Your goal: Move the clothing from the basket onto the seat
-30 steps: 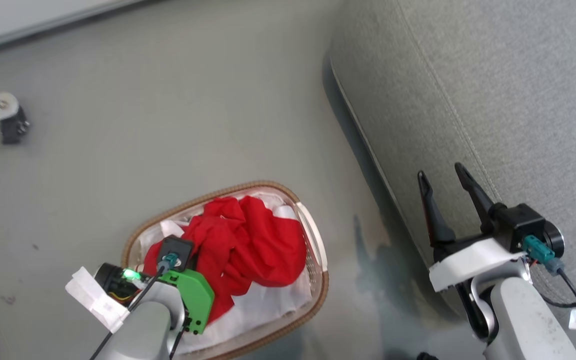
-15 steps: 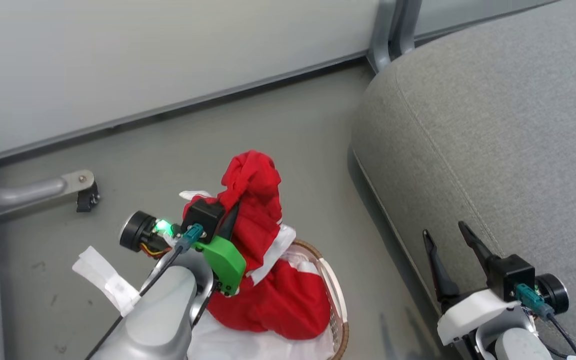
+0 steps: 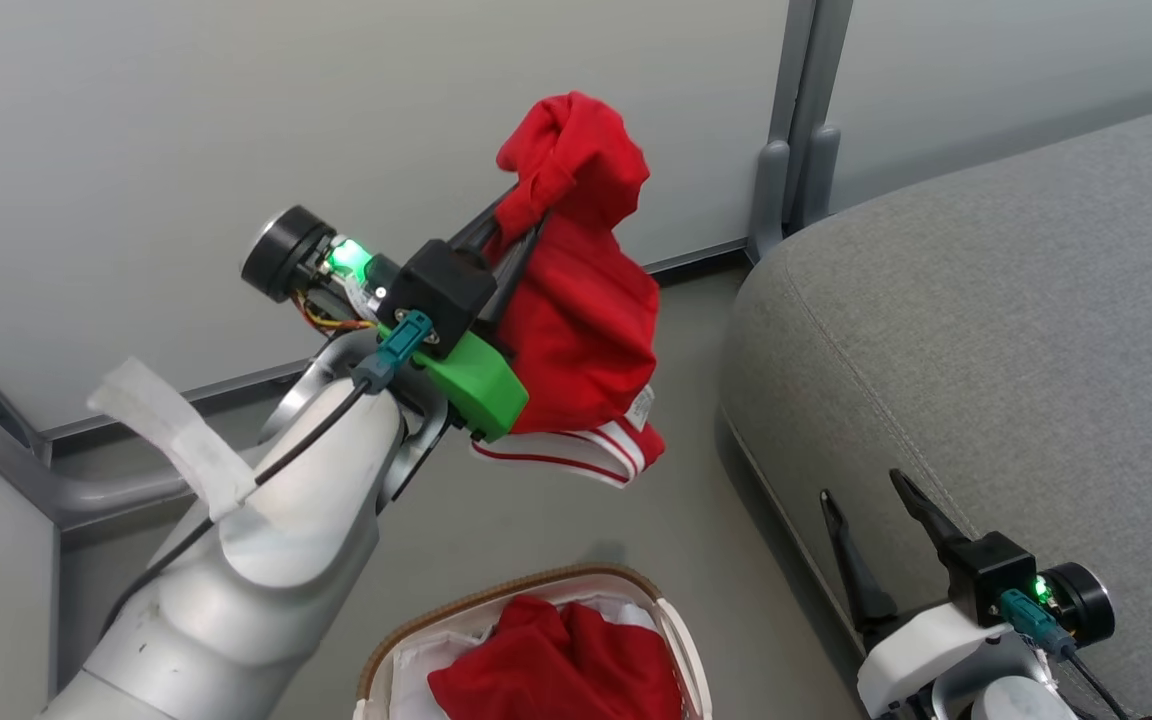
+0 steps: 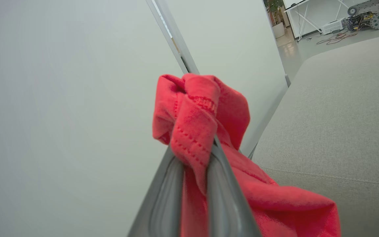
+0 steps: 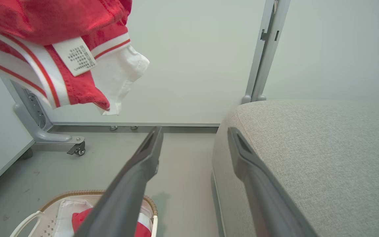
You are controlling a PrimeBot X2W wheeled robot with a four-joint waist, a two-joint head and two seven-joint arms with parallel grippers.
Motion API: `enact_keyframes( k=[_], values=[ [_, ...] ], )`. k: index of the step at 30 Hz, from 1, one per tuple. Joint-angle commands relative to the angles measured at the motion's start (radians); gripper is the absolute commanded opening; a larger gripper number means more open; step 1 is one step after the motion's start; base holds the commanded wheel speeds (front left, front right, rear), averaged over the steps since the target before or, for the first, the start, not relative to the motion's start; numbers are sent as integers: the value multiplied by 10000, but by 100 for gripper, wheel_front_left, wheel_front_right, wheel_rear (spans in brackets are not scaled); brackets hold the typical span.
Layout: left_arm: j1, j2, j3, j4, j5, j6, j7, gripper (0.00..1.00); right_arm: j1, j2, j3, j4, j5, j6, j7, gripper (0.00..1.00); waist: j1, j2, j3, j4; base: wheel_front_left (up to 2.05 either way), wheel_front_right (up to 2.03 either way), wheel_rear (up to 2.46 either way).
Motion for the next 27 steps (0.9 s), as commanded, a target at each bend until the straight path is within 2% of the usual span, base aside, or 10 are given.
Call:
enact_keyframes(
  k=[1, 7, 15, 27],
  values=[
    [-266, 129, -55, -162, -75, -15, 53, 0, -127, -35, 66, 16, -60, -6, -49, 100, 1, -1, -127, 47, 0, 0, 0],
    [-1034, 273, -316, -640, -136, -15, 360, 0, -498, -37, 663, -143, -72, -6, -49, 100, 1, -1, -170, 90, 0, 0, 0],
    [-1648, 156, -588, -875, -250, -16, 754, 0, -1108, -37, 2187, -300, -292, -8, -49, 100, 1, -1, -168, 221, 0, 0, 0],
    [-2031, -138, -1188, -1119, -505, -15, 838, 0, -2851, -37, 2987, 888, -1272, -8, -48, 100, 1, -1, -126, 605, 0, 0, 0]
  ],
)
